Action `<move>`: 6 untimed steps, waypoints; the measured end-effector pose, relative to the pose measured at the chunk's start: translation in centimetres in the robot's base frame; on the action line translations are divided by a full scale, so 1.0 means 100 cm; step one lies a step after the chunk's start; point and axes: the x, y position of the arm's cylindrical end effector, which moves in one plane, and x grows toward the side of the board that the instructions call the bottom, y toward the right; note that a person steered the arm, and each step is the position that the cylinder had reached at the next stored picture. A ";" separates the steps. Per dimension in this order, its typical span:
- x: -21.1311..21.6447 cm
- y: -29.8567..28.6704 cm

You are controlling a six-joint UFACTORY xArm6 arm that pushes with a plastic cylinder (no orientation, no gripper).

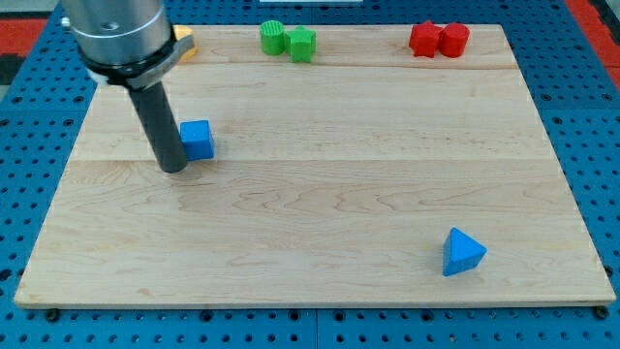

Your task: Move the blue cube diagonally left of the blue triangle

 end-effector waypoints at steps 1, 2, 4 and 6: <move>-0.003 -0.023; -0.003 -0.041; -0.013 -0.060; -0.025 -0.061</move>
